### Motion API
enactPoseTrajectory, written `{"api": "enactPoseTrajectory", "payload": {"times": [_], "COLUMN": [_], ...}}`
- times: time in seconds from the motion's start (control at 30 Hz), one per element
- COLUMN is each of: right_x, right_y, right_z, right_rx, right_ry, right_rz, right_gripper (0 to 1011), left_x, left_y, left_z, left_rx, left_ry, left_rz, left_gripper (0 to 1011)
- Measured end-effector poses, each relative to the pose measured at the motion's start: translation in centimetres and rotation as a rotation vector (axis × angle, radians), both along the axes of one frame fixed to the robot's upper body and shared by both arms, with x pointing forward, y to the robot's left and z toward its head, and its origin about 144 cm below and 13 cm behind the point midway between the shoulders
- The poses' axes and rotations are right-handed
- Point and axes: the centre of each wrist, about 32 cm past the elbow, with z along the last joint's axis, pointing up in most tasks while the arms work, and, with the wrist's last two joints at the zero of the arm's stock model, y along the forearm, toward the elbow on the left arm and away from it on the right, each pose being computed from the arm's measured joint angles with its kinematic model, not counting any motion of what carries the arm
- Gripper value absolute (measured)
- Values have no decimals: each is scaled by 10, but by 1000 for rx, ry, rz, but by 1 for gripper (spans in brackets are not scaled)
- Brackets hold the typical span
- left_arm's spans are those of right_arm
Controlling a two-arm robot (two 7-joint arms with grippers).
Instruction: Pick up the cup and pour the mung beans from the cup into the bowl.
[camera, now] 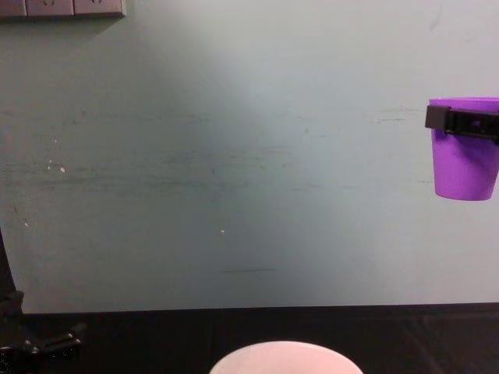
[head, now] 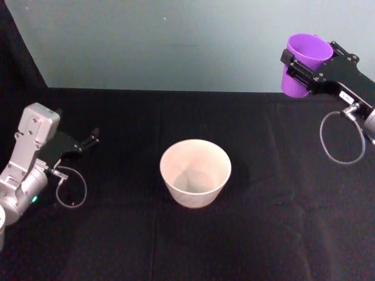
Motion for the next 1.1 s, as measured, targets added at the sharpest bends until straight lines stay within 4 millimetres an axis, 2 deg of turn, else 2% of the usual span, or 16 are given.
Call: {"api": "enactPoseTrajectory", "payload": {"times": [1.1], "right_x": [0], "right_y": [0], "right_z": [-1], "right_rx": [4], "right_ry": [3], "right_rz": [-1], "right_gripper": [739], "left_x": [0], "left_y": [0], "left_z": [0], "left_rx": [0], "left_ry": [0], "left_rz": [0], "left_gripper": [1000]}}
